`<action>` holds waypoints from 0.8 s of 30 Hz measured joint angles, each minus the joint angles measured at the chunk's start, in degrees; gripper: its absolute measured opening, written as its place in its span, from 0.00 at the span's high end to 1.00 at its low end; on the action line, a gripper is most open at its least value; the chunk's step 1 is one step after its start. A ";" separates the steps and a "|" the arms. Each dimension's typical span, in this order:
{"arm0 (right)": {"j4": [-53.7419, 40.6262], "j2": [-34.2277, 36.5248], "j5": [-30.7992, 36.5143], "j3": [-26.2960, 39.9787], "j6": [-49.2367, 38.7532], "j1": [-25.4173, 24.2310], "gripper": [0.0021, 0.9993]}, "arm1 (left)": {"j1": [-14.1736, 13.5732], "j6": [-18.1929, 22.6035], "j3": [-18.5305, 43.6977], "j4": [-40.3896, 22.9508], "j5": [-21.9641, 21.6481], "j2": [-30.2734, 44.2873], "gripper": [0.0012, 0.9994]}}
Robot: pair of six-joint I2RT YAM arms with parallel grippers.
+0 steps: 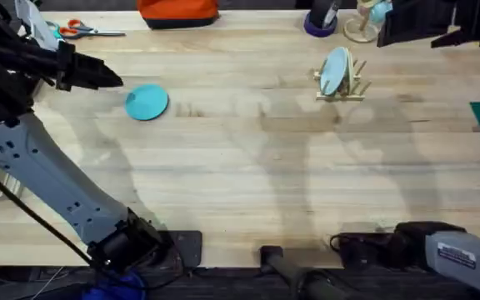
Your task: Pick up the plates from the table one by one and place each into a slot on the dish rack.
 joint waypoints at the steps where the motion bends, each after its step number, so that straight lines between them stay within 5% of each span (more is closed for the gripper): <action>1: 0.00 0.00 0.00 0.00 0.02 0.00 0.00 | 0.00 0.00 0.00 0.11 0.00 0.02 0.96; 24: 0.02 0.00 0.00 0.00 0.00 0.00 0.01 | -0.85 -0.01 -0.15 0.66 -0.72 6.91 0.96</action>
